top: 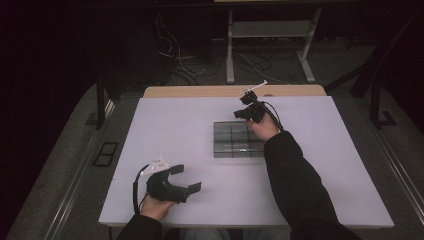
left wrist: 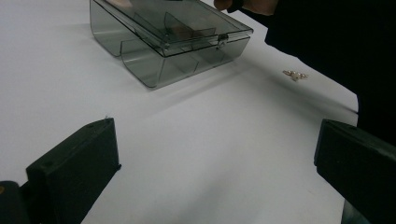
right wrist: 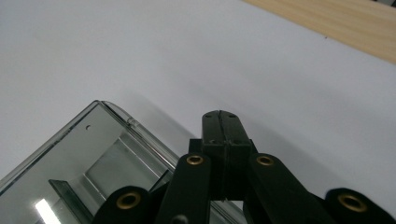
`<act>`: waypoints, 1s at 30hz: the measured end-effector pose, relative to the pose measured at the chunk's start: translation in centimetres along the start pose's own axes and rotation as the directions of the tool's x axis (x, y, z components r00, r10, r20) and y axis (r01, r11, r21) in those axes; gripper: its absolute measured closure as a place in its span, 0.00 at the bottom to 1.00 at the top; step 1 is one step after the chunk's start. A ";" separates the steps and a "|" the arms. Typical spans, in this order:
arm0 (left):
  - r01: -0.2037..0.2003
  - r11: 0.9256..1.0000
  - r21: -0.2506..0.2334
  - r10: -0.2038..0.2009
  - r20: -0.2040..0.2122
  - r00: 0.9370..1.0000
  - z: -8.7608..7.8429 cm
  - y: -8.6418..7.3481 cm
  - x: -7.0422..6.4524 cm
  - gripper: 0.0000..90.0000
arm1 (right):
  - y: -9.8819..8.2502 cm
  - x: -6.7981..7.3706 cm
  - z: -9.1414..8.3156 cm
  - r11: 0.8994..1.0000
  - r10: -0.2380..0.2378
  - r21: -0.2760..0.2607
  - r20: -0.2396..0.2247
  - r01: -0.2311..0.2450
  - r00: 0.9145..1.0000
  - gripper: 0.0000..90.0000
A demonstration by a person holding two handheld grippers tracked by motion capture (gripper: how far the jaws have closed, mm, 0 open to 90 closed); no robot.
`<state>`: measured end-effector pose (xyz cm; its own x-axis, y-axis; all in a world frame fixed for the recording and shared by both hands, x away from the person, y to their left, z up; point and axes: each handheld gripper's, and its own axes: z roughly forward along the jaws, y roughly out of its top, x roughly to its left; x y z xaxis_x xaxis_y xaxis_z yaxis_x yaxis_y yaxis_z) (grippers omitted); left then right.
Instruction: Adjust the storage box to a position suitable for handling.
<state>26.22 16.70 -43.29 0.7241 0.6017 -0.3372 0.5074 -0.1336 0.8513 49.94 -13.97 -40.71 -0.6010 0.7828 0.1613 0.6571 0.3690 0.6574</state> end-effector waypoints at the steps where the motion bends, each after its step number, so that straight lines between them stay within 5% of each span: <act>1: -0.001 1.000 0.000 0.001 0.000 1.000 0.0 0.0 0.0 0.00 | 0.0 0.0 0.2 1.000 0.004 0.004 -0.003 -0.004 1.000 0.99; 9: 0.006 1.000 -0.011 -0.006 -0.002 1.000 -0.2 0.0 0.1 0.00 | -0.1 0.3 0.7 0.998 0.006 0.057 0.019 -0.007 1.000 0.99; 30: 0.020 0.999 -0.038 -0.021 -0.013 1.000 -0.4 0.0 0.0 0.00 | -0.7 1.2 0.1 0.995 0.026 0.096 0.041 -0.030 0.999 1.00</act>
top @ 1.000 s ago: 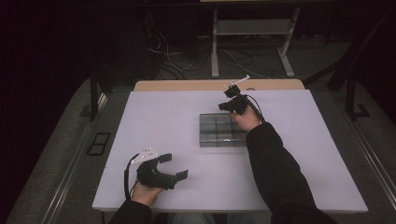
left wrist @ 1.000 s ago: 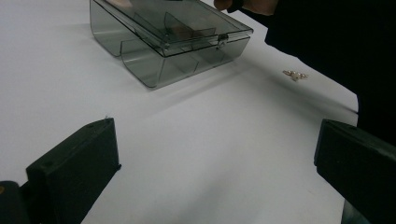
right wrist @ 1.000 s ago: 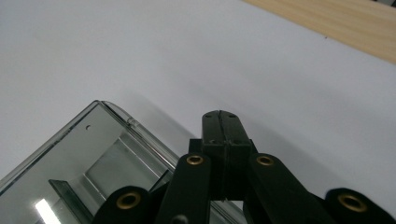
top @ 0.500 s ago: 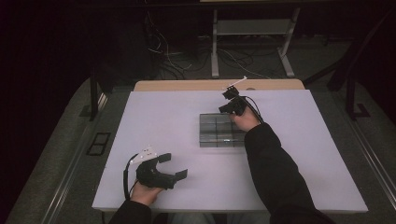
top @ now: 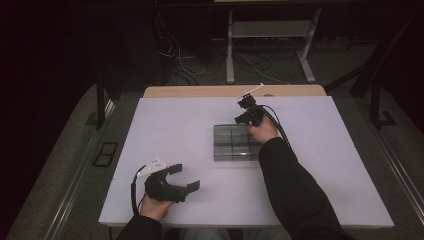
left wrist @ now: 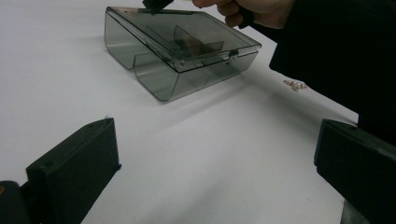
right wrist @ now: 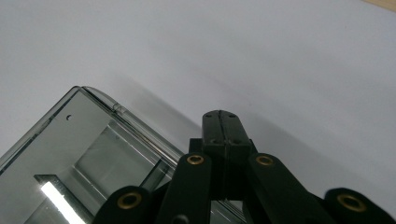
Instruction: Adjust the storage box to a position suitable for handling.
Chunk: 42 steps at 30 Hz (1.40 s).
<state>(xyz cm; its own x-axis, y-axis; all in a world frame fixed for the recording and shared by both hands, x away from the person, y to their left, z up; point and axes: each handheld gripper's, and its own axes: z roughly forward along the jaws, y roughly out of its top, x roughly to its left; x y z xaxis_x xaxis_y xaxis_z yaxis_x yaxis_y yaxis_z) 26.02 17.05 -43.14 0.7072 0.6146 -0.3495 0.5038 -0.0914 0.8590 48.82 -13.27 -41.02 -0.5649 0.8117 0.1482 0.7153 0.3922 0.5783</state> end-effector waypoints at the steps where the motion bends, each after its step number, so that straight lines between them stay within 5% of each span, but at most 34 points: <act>1: 0.001 1.000 0.000 -0.001 0.000 1.000 0.0 0.0 0.0 0.00 | -0.1 0.2 -0.1 1.000 -0.001 0.000 0.005 0.001 1.000 1.00; 33: 0.006 1.000 -0.002 -0.006 -0.006 1.000 0.2 0.0 0.0 0.00 | -2.9 1.6 -1.8 1.000 0.006 0.021 0.024 -0.007 1.000 1.00; 38: 0.006 1.000 0.000 -0.006 -0.007 1.000 0.2 -0.1 0.1 0.00 | -3.6 1.7 -2.3 0.999 0.050 0.016 0.017 -0.051 0.999 1.00; 42: 0.009 1.000 0.000 -0.009 -0.010 1.000 0.2 -0.1 0.1 0.00 | -4.1 2.1 -2.5 1.000 0.011 -0.008 0.019 -0.011 1.000 0.99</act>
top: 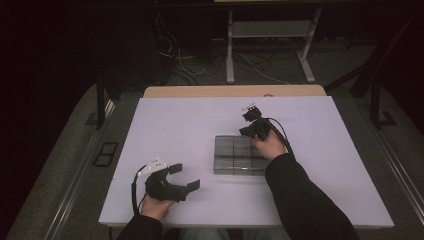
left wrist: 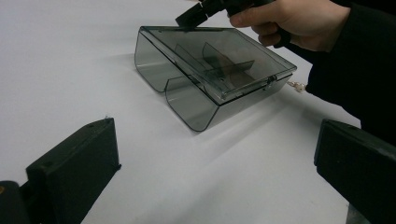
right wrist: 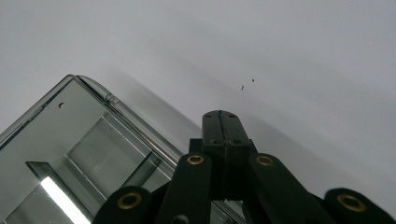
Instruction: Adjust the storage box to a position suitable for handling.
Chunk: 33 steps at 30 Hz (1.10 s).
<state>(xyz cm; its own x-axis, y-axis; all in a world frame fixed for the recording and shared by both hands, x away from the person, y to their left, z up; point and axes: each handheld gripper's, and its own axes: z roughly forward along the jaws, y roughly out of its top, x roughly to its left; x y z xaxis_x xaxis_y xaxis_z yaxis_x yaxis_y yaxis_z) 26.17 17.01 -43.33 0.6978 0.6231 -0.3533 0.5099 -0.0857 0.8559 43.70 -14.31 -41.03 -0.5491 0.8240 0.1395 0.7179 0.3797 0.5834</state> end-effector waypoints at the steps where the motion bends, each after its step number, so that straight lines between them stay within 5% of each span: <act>1: 0.000 1.000 0.000 0.000 -0.002 1.000 0.0 0.0 0.0 0.00 | 0.0 0.0 0.0 1.000 -0.001 -0.007 -0.004 0.001 1.000 0.99; 14: 0.005 1.000 -0.006 -0.005 -0.005 1.000 -0.1 0.0 0.0 0.00 | -0.1 1.7 -2.2 0.995 -0.017 -0.095 -0.055 0.011 0.998 0.99; 25: 0.006 1.000 -0.002 -0.006 -0.004 1.000 -0.1 0.0 0.0 0.00 | -0.9 2.1 -4.8 0.984 -0.013 -0.178 -0.121 -0.009 0.993 0.88; 29: 0.006 1.000 -0.002 -0.006 -0.003 1.000 -0.1 0.0 0.0 0.00 | -1.2 2.3 -5.8 0.981 -0.016 -0.192 -0.124 -0.008 0.992 0.69; 31: 0.005 1.000 -0.004 -0.005 -0.003 1.000 -0.2 0.0 0.1 0.00 | -1.6 2.7 -6.7 0.980 -0.036 -0.200 -0.068 0.022 0.997 0.50; 33: 0.007 1.000 -0.005 -0.007 -0.003 1.000 -0.2 0.0 0.1 0.00 | -1.8 2.8 -7.0 0.979 -0.035 -0.200 -0.050 0.025 0.998 0.45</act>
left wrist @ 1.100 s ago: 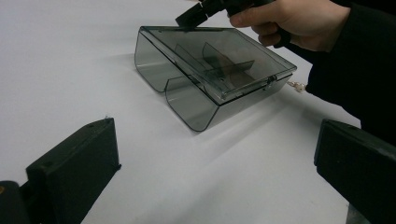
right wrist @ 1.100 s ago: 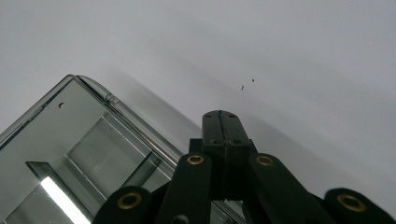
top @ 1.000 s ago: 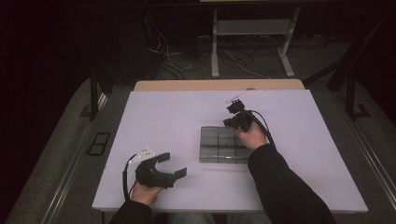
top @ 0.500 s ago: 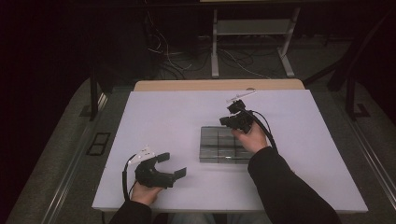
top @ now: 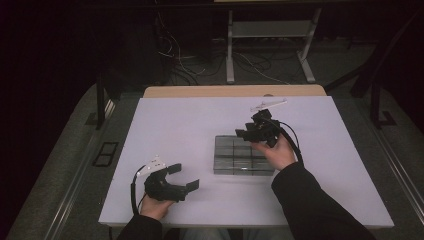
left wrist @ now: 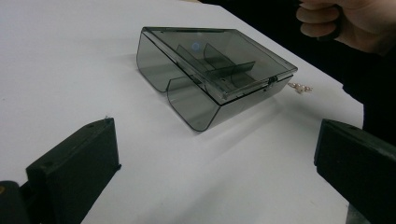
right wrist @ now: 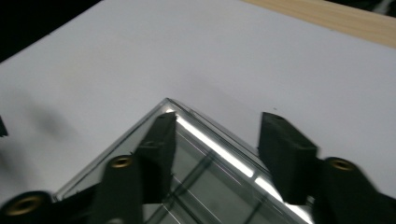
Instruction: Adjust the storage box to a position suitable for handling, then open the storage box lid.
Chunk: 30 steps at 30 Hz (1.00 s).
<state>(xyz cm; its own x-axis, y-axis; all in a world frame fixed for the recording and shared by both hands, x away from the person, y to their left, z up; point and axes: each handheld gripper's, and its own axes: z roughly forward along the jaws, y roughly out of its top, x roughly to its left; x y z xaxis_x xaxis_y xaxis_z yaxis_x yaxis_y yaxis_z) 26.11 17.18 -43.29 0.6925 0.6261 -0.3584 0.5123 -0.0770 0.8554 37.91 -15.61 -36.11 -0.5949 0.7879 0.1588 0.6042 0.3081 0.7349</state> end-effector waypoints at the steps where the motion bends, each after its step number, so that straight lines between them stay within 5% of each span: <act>1: 0.000 1.000 0.000 0.000 0.001 1.000 0.0 0.0 0.0 0.00 | -0.2 0.0 -0.3 1.000 -0.004 -0.005 0.002 0.004 1.000 0.39; 5: -0.001 1.000 0.000 0.001 0.001 1.000 0.0 0.0 0.0 0.00 | -1.4 -0.1 -2.1 0.999 0.010 -0.036 0.017 -0.009 1.000 0.23; 10: -0.006 1.000 0.007 0.006 0.001 1.000 0.1 0.0 -0.1 0.00 | -2.9 -0.7 -3.9 0.998 0.048 -0.043 -0.059 -0.051 0.997 0.11; 11: -0.007 1.000 0.008 0.007 0.001 1.000 0.1 0.0 -0.1 0.00 | -3.5 -0.9 -4.5 0.998 0.056 -0.038 -0.083 -0.059 0.995 0.00; 21: -0.005 1.000 0.007 0.005 -0.004 1.000 0.2 -0.1 -0.1 0.00 | -6.8 -1.5 -7.0 0.996 0.040 -0.070 -0.147 -0.051 0.988 0.00; 30: -0.008 1.000 0.015 0.008 -0.002 1.000 0.3 -0.1 -0.2 0.00 | -9.5 -2.0 -8.1 0.995 0.052 -0.074 -0.157 -0.064 0.986 0.00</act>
<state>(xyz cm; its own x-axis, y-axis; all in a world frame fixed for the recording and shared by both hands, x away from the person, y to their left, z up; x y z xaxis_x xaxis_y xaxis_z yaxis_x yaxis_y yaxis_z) 26.13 16.84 -43.43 0.6955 0.6273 -0.3503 0.5142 -0.0941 0.8525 29.05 -24.39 -38.08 -0.6386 0.7092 0.2986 0.6002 0.2162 0.7701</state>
